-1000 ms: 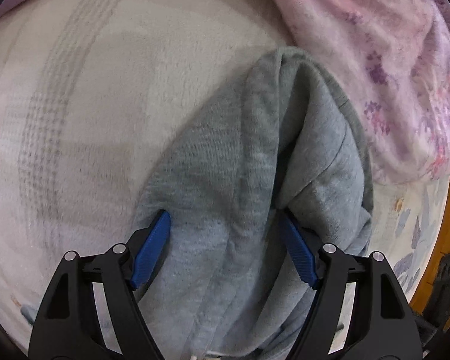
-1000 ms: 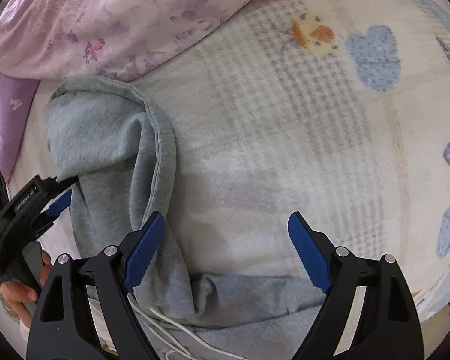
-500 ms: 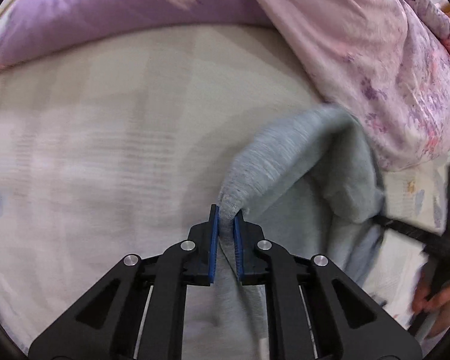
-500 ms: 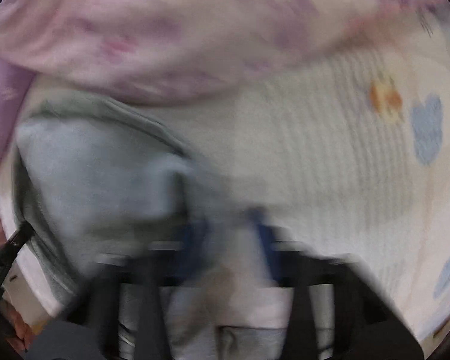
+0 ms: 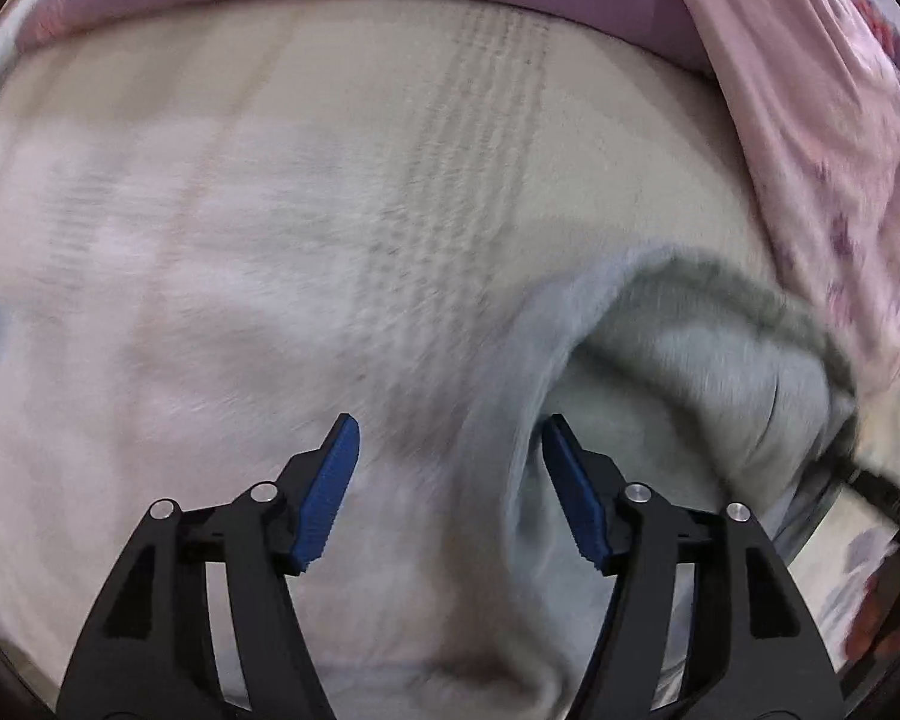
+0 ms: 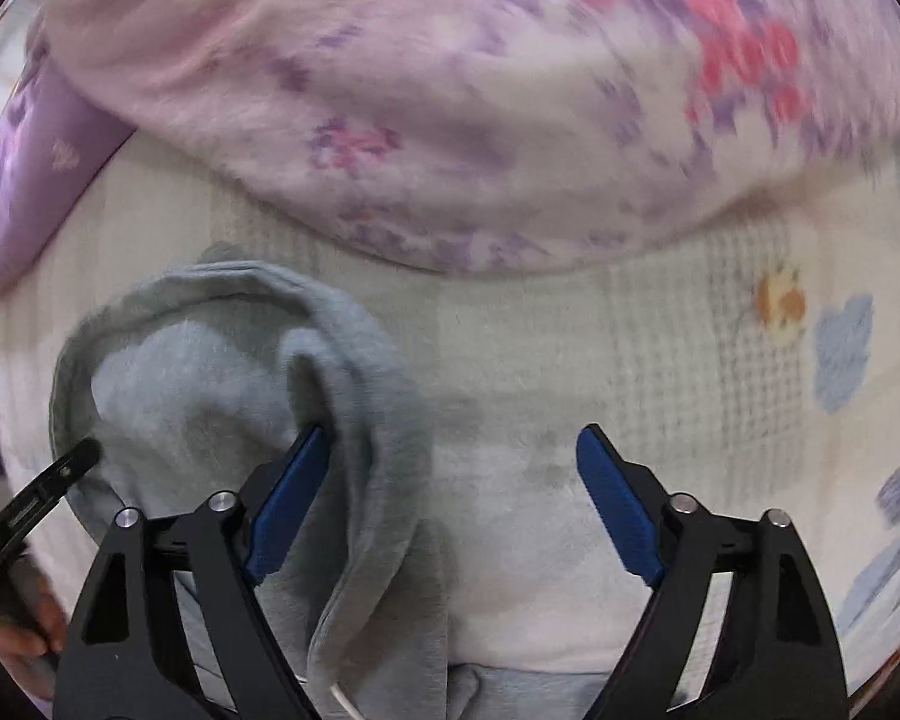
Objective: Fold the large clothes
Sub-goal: 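Lift the hood up with both tools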
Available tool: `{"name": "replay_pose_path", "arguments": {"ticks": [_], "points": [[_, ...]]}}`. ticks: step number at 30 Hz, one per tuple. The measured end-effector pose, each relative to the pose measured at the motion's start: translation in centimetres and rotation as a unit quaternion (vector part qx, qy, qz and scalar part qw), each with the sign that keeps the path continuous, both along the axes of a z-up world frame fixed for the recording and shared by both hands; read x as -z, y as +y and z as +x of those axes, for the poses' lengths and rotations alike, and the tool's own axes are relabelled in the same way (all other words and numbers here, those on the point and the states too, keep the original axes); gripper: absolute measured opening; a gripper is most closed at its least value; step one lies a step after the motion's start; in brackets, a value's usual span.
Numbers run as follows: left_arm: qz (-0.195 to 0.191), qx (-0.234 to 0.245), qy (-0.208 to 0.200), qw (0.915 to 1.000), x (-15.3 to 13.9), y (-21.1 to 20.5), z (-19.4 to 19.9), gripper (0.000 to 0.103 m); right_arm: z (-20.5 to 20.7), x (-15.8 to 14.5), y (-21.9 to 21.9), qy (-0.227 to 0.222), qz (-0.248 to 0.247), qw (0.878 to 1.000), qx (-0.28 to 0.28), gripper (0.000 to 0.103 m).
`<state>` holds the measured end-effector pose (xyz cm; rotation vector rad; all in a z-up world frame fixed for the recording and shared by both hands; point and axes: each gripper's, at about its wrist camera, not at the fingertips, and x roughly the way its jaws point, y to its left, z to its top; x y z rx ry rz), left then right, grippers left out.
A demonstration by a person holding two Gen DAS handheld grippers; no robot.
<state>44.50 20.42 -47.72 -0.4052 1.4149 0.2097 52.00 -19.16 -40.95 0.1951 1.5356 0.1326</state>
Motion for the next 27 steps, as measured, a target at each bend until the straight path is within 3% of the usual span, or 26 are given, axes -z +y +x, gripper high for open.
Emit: {"name": "replay_pose_path", "arguments": {"ticks": [1, 2, 3, 9, 15, 20, 27], "points": [[-0.012, -0.008, 0.004, 0.9999, 0.6, 0.0, 0.4, 0.04, 0.2, 0.4, -0.3, 0.003, 0.004, 1.0, 0.007, 0.034], [-0.026, -0.009, 0.003, 0.9996, 1.0, 0.1, 0.6, 0.024, 0.6, 1.0, -0.5, 0.007, 0.023, 1.0, 0.007, 0.009], [-0.04, -0.004, -0.002, 0.9992, 0.9, 0.0, 0.6, 0.006, 1.1, 1.5, -0.9, 0.019, 0.046, 0.999, 0.01, 0.009], [0.016, 0.049, -0.046, 0.9976, -2.9, -2.1, -1.1, 0.006, 0.0, -2.1, 0.4, -0.051, 0.004, 0.998, -0.045, 0.009], [0.035, 0.053, -0.076, 0.9951, -8.1, -3.2, -4.0, 0.006, -2.2, -7.5, 0.0, -0.089, 0.026, 0.995, -0.042, 0.009], [0.049, 0.054, -0.101, 0.9922, -11.8, -5.8, -5.5, 0.006, -7.5, -12.2, 0.8, -0.135, 0.033, 0.988, -0.071, 0.009], [0.064, 0.052, -0.12, 0.9893, -16.2, -7.7, -11.5, 0.006, -13.5, -16.7, -0.6, -0.16, 0.045, 0.982, -0.084, 0.009]]}}
